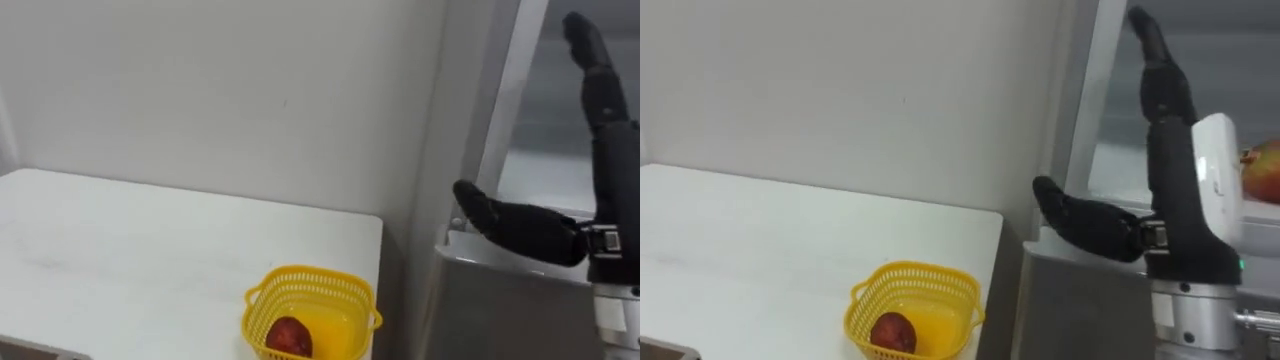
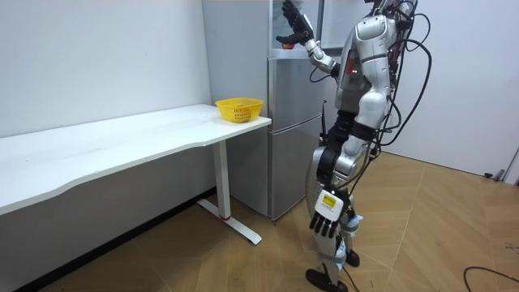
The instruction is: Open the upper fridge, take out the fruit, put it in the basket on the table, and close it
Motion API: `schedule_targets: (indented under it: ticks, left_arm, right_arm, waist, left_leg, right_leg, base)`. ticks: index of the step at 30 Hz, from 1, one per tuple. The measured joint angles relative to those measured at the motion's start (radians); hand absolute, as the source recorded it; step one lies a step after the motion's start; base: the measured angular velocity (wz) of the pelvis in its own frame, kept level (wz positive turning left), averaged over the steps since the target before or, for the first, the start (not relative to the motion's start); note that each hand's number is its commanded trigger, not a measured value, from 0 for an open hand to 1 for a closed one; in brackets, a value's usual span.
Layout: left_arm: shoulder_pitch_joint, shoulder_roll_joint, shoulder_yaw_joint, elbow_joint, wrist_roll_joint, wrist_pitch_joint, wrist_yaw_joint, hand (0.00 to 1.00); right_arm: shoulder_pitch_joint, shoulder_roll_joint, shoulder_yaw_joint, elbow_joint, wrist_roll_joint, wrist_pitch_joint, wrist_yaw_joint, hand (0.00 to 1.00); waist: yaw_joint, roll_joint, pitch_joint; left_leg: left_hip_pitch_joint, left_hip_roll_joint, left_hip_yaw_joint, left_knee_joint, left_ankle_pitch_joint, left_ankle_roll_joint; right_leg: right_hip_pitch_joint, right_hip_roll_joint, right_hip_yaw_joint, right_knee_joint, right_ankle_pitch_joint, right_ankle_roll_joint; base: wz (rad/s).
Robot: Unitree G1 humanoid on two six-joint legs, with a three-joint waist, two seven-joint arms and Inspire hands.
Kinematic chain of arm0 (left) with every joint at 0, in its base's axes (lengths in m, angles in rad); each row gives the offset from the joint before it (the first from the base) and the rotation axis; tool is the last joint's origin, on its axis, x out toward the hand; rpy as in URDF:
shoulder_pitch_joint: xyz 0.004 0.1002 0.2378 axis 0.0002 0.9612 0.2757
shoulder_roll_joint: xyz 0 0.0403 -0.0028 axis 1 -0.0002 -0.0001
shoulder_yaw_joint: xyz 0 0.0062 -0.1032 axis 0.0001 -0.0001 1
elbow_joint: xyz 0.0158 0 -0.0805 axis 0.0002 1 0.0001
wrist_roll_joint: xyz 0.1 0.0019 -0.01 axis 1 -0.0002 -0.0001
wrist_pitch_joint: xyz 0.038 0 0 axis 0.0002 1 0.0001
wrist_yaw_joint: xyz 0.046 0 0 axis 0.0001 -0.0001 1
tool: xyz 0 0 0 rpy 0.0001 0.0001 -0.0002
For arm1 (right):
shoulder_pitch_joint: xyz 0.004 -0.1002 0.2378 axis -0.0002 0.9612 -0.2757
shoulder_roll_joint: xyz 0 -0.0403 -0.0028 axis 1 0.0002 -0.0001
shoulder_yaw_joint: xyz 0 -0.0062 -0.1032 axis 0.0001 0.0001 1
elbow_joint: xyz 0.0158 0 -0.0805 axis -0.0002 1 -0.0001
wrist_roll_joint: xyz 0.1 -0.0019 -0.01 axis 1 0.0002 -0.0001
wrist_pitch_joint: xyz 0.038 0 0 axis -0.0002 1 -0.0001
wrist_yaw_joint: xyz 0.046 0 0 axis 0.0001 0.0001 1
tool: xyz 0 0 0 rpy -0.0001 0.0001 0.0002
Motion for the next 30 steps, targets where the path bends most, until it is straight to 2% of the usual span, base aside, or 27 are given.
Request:
schedule_targets:
  ticks: [3,10,14,18,21,26,27,30]
  left_arm:
    - [-0.007,-0.002,0.0,0.02,0.0,-0.005,0.014,0.0]
    - [-0.016,-0.002,0.0,0.027,-0.019,-0.006,0.033,0.0]
    - [-0.025,-0.002,-0.001,0.027,-0.021,-0.007,0.039,0.0]
    - [-0.027,-0.002,-0.002,0.026,-0.02,-0.01,0.039,0.0]
    - [-0.027,-0.001,-0.001,0.025,-0.019,-0.01,0.024,0.0]
    - [-0.026,0.0,0.0,0.025,-0.02,-0.004,-0.012,0.0]
    - [-0.028,0.0,0.0,0.025,-0.02,-0.004,-0.013,0.0]
    - [-0.034,0.0,-0.001,0.028,-0.019,-0.002,-0.013,0.0]
  right_arm:
    - [0.0,0.0,-0.049,-0.003,0.006,-0.001,-0.06,0.0]
    - [0.0,0.0,-0.064,-0.002,0.048,-0.003,-0.1,0.0]
    - [0.0,-0.001,-0.065,0.007,0.15,-0.003,-0.098,0.0]
    - [0.0,-0.002,-0.075,0.021,0.176,-0.002,-0.086,0.0]
    - [-0.004,-0.012,-0.115,0.083,0.184,-0.005,-0.079,0.0]
    - [-0.034,-0.026,-0.143,0.209,0.221,0.013,-0.076,0.0]
    - [-0.041,-0.028,-0.143,0.223,0.227,0.015,-0.076,0.0]
    - [-0.061,-0.042,-0.143,0.261,0.242,0.048,-0.076,0.0]
  waist:
    - [-0.004,-0.002,-0.0009]
    - [-0.019,-0.014,-0.0067]
    - [-0.024,-0.018,-0.0046]
    - [-0.029,-0.015,-0.0005]
    - [-0.027,-0.018,0.0009]
    - [-0.024,-0.023,0.0013]
    - [-0.024,-0.024,0.0036]
    - [-0.025,-0.029,0.0067]
  left_leg:
    - [0.009,0.002,0.008,-0.006,0.0,0.0]
    - [0.01,0.003,0.016,-0.011,0.0,-0.001]
    - [0.01,0.003,0.018,-0.008,0.0,-0.001]
    - [0.002,0.002,0.018,-0.003,0.0,0.0]
    - [-0.002,0.002,0.016,-0.001,0.0,0.0]
    - [-0.007,0.001,0.018,-0.002,0.001,-0.001]
    - [-0.008,0.001,0.018,-0.002,0.001,-0.001]
    - [-0.011,0.001,0.018,-0.002,0.001,-0.001]
  right_leg:
    - [-0.002,0.001,0.005,-0.002,0.0,0.0]
    - [-0.013,0.001,0.01,0.002,0.0,-0.001]
    - [-0.013,0.001,0.01,0.001,0.0,-0.001]
    - [-0.013,0.001,0.009,0.001,0.0,-0.001]
    - [-0.015,0.0,0.006,0.0,0.0,-0.001]
    - [-0.03,0.001,0.015,0.003,0.0,-0.001]
    - [-0.031,0.001,0.017,0.003,0.001,-0.001]
    - [-0.035,0.001,0.02,0.003,0.0,-0.001]
  base:
    - [-0.07]
    - [-0.04]
    - [0.0]
    - [0.01]
    - [0.02]
    - [-0.03]
    - [-0.04]
    - [0.0]
